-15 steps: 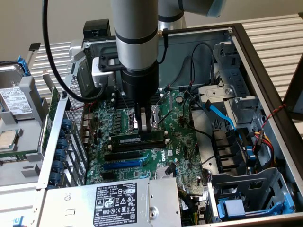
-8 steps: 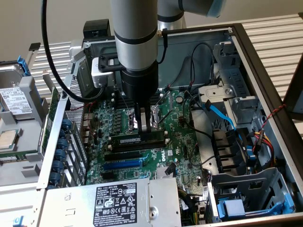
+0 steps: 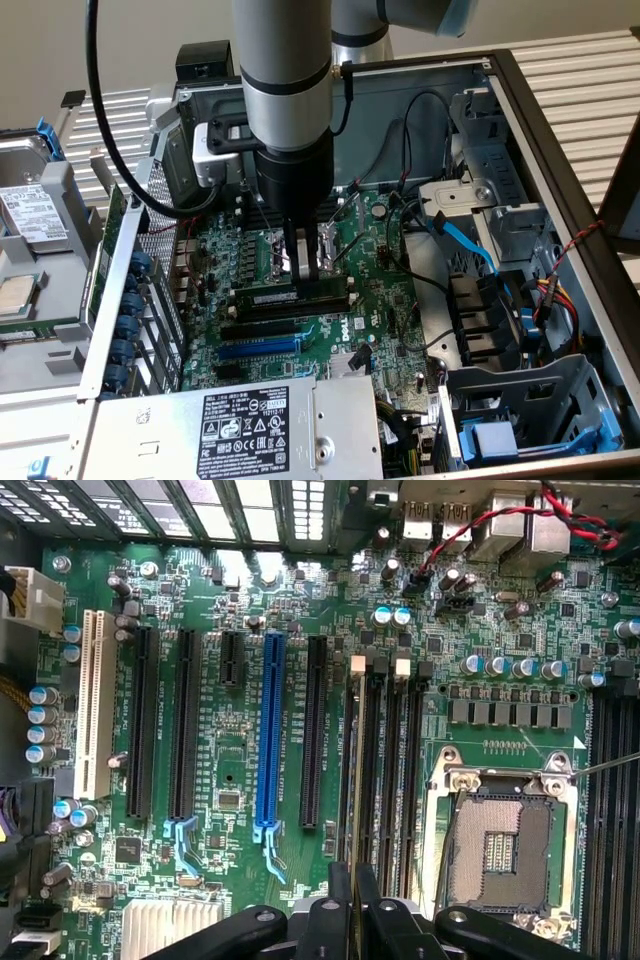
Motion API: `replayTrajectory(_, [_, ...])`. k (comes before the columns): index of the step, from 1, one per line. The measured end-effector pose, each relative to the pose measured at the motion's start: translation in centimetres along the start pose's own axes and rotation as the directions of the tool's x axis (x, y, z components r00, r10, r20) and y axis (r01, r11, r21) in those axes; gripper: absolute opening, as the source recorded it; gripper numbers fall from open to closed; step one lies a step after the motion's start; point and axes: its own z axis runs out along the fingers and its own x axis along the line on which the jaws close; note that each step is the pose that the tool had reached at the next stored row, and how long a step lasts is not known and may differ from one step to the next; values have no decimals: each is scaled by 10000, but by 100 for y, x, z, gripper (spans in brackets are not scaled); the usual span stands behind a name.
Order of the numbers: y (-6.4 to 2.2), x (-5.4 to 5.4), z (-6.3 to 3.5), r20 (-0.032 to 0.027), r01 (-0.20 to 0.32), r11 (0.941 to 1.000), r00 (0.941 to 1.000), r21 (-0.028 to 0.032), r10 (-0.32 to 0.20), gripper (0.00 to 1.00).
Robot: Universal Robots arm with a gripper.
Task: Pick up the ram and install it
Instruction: 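Insert the ram into the slot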
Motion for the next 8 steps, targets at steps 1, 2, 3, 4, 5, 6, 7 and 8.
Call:
replayTrajectory(1, [1, 0, 1, 1, 2, 10000, 10000, 3, -2, 13])
replayTrajectory(2, [3, 0, 1, 0, 1, 10000, 10000, 5, -1, 13])
replayTrajectory(3, [5, 1, 2, 0, 1, 10000, 10000, 8, -1, 13])
replayTrajectory(4, [6, 1, 3, -1, 1, 10000, 10000, 11, -1, 13])
replayTrajectory(5, [8, 1, 4, 0, 0, 10000, 10000, 15, 0, 13])
replayTrajectory(6, [9, 1, 5, -1, 1, 10000, 10000, 19, -1, 13])
replayTrajectory(7, [9, 1, 6, -1, 2, 10000, 10000, 23, -2, 13])
replayTrajectory(8, [9, 1, 7, -2, 2, 10000, 10000, 25, -2, 13])
